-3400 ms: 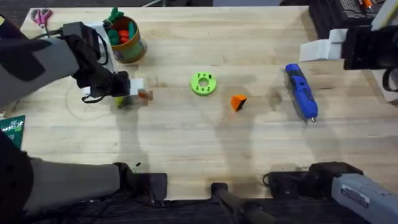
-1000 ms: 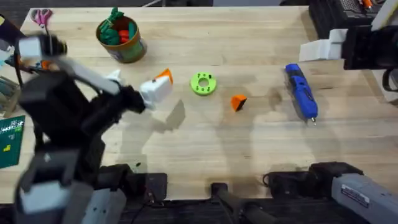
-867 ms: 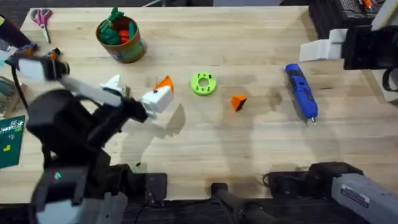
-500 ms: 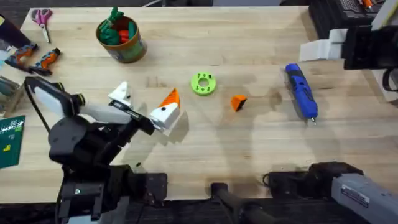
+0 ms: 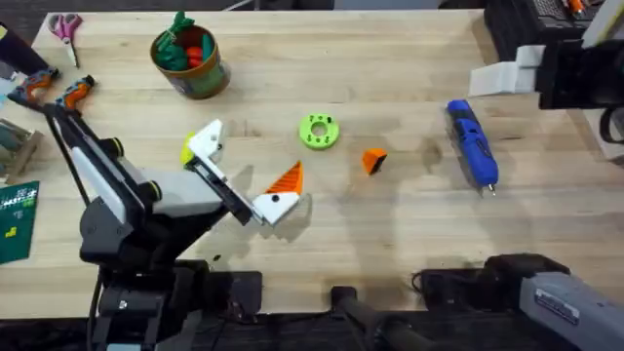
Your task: Pick up the gripper from the table and insert it into the empty holder that is missing its gripper. Then pick up a screw, insert it into the mounting hole, and use the screwdriver to tighten it. Finally, clean up the table by picking up the vegetable and placing it into the bucket.
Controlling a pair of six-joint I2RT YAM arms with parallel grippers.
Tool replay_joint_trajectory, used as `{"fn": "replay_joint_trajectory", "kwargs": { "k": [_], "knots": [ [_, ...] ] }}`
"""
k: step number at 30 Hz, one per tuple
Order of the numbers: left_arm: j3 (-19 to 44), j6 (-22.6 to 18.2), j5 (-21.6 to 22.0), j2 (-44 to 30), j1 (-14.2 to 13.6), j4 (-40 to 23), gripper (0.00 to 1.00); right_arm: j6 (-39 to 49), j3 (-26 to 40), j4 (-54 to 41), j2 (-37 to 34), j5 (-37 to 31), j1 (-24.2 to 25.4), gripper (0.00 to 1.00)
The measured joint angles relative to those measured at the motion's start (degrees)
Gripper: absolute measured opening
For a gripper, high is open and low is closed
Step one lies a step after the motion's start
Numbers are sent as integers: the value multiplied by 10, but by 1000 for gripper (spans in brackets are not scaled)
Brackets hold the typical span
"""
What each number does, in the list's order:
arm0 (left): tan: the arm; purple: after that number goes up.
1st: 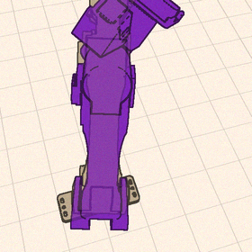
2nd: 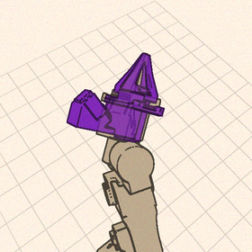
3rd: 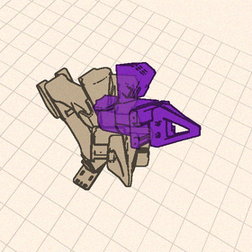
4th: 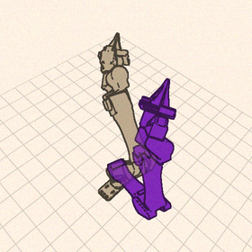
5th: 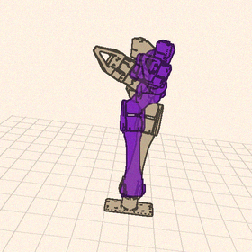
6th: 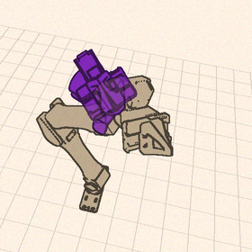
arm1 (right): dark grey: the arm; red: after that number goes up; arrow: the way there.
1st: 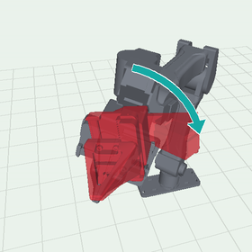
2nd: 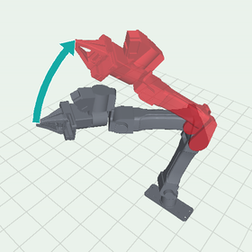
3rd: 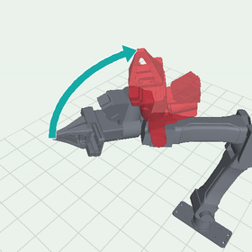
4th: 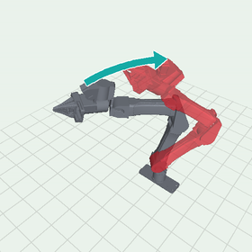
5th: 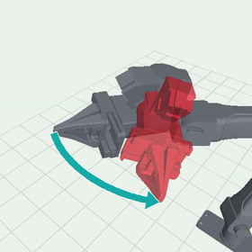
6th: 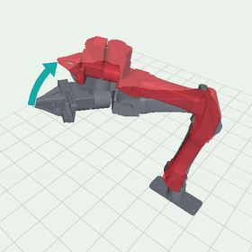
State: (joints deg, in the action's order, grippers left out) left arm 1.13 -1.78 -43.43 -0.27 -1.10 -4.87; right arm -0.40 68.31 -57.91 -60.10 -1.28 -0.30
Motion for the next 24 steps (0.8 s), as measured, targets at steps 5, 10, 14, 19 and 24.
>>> {"fn": "replay_joint_trajectory", "kwargs": {
  "k": [5, 10, 14, 19, 24],
  "knots": [
    [-4, -17, -31, 0, -11, 26, 986, 0, 0, 0, 0, 0, 0, 994],
    [-5, -20, -45, 0, -28, 42, 986, 0, 0, 0, 0, 0, 0, 994],
    [-5, 13, -50, 0, -29, 4, 986, 0, 0, 0, 0, 0, 0, 994],
    [-5, 32, -60, 0, -29, 1, 986, 0, 0, 0, 0, 0, 0, 994],
    [-5, 38, -65, 0, -29, 1, 986, 0, 0, 0, 0, 0, 0, 994]
  ]
}}
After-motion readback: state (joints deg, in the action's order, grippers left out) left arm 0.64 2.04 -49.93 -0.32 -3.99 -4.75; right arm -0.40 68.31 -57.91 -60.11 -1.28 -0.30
